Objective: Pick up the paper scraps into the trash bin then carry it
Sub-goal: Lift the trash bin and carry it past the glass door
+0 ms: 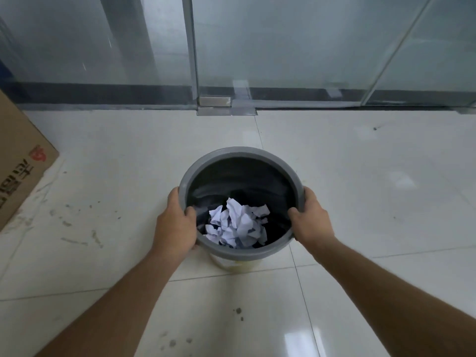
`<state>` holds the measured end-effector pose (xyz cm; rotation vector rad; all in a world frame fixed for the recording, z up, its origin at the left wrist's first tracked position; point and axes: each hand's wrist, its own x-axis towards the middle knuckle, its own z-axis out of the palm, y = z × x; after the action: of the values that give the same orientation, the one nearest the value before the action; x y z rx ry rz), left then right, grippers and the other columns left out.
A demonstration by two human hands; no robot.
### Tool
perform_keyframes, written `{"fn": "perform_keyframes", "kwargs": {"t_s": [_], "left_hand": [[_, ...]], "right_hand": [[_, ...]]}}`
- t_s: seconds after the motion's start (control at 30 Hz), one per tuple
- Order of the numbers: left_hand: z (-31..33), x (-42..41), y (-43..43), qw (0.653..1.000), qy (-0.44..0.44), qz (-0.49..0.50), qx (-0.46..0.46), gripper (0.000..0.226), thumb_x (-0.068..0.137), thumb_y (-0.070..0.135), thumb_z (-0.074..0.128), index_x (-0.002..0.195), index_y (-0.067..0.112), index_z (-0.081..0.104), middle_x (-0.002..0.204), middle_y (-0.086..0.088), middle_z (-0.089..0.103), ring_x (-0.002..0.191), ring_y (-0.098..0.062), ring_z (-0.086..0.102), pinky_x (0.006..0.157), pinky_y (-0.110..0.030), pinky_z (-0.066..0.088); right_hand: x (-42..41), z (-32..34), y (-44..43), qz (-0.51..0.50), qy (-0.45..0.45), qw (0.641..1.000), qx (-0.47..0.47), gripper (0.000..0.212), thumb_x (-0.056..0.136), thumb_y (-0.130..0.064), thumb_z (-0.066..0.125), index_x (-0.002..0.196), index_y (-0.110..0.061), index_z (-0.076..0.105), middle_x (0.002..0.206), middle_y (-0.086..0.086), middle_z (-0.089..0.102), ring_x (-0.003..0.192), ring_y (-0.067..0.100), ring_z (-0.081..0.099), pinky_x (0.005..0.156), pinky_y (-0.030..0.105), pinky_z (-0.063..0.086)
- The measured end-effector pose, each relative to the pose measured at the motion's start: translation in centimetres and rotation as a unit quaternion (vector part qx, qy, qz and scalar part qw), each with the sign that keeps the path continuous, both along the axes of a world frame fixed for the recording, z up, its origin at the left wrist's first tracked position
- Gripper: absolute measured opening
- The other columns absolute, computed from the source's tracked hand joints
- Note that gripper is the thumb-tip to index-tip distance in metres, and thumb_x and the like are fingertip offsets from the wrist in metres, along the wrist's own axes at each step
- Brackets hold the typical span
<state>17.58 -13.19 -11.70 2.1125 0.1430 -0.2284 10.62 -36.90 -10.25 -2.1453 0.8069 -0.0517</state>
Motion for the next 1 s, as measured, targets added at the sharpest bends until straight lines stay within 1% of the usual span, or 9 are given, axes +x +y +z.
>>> {"fn": "perform_keyframes", "kwargs": {"t_s": [0.1,0.23,0.33,0.47,0.57,0.73,0.8,0.9,1.0], "left_hand": [[5.3,-2.2,1.4,1.0,0.025,0.016,-0.001,0.039,0.096,0.01,0.044,0.131,0.027,0.046,0.093,-0.007,0.063,0.064,-0.021,0.064,0.031,-0.022,0.049],[18.1,-2.7,3.9,0.999,0.032,0.032,0.007,0.039,0.096,0.009,0.044,0.13,0.026,0.049,0.086,0.001,0.061,0.062,-0.021,0.065,0.03,-0.02,0.048],[30.8,-1.8,5.7,0.999,0.021,0.043,0.006,0.039,0.098,0.01,0.045,0.133,0.029,0.046,0.094,-0.004,0.063,0.066,-0.022,0.066,0.032,-0.021,0.049],[49.2,0.7,7.6,0.998,-0.019,0.051,-0.015,0.037,0.097,0.012,0.045,0.128,0.033,0.047,0.093,-0.008,0.066,0.065,-0.028,0.069,0.034,-0.027,0.05],[63.0,2.5,8.3,0.996,-0.054,0.06,-0.031,0.039,0.098,0.016,0.046,0.13,0.038,0.043,0.092,-0.007,0.068,0.064,-0.03,0.071,0.035,-0.03,0.051],[82.6,2.8,8.7,0.989,-0.127,0.057,-0.058,0.042,0.099,0.017,0.047,0.132,0.043,0.042,0.094,-0.007,0.068,0.066,-0.03,0.073,0.038,-0.033,0.056],[88.2,2.1,8.7,0.984,-0.16,0.044,-0.064,0.04,0.099,0.019,0.047,0.13,0.043,0.045,0.094,-0.006,0.069,0.068,-0.026,0.073,0.039,-0.031,0.058],[93.4,1.1,8.6,0.979,-0.196,0.026,-0.056,0.036,0.102,0.02,0.045,0.133,0.037,0.047,0.097,-0.006,0.07,0.073,-0.022,0.073,0.039,-0.018,0.053],[96.0,0.0,8.4,0.976,-0.206,0.018,-0.062,0.036,0.102,0.018,0.046,0.133,0.036,0.047,0.098,-0.009,0.07,0.076,-0.025,0.074,0.044,-0.024,0.057]], "right_hand": [[-1.4,5.4,1.4,0.018,0.036,0.999,0.002,0.047,0.088,-0.015,0.045,0.134,-0.026,0.039,0.095,0.006,0.063,0.079,0.027,0.064,0.072,0.047,0.06],[-1.2,18.1,3.1,0.035,0.044,0.998,0.028,0.042,0.086,-0.015,0.045,0.127,-0.025,0.044,0.092,0.006,0.063,0.077,0.029,0.065,0.069,0.05,0.06],[0.4,30.8,4.2,0.056,0.013,0.998,0.036,0.043,0.085,-0.016,0.047,0.126,-0.025,0.045,0.097,0.009,0.065,0.081,0.032,0.065,0.072,0.052,0.059],[3.2,49.6,5.6,0.074,-0.046,0.996,0.034,0.044,0.083,-0.016,0.049,0.126,-0.023,0.046,0.098,0.01,0.066,0.082,0.033,0.065,0.073,0.052,0.059],[4.6,63.2,6.2,0.079,-0.1,0.991,0.029,0.041,0.081,-0.015,0.05,0.122,-0.022,0.049,0.095,0.011,0.066,0.08,0.035,0.065,0.071,0.051,0.059],[4.9,81.9,6.4,0.088,-0.171,0.981,0.018,0.04,0.082,-0.017,0.055,0.122,-0.021,0.051,0.096,0.009,0.068,0.08,0.031,0.064,0.072,0.046,0.057],[4.6,87.4,6.2,0.097,-0.202,0.975,0.01,0.04,0.082,-0.018,0.055,0.121,-0.02,0.053,0.091,0.007,0.067,0.078,0.032,0.065,0.067,0.041,0.056],[4.2,92.7,5.9,0.102,-0.232,0.967,-0.012,0.037,0.08,-0.02,0.055,0.117,-0.022,0.054,0.088,0.009,0.068,0.076,0.036,0.067,0.064,0.042,0.056],[3.5,95.1,5.9,0.099,-0.25,0.963,-0.023,0.036,0.08,-0.018,0.054,0.116,-0.019,0.055,0.093,0.015,0.069,0.08,0.038,0.067,0.069,0.048,0.059]]}}
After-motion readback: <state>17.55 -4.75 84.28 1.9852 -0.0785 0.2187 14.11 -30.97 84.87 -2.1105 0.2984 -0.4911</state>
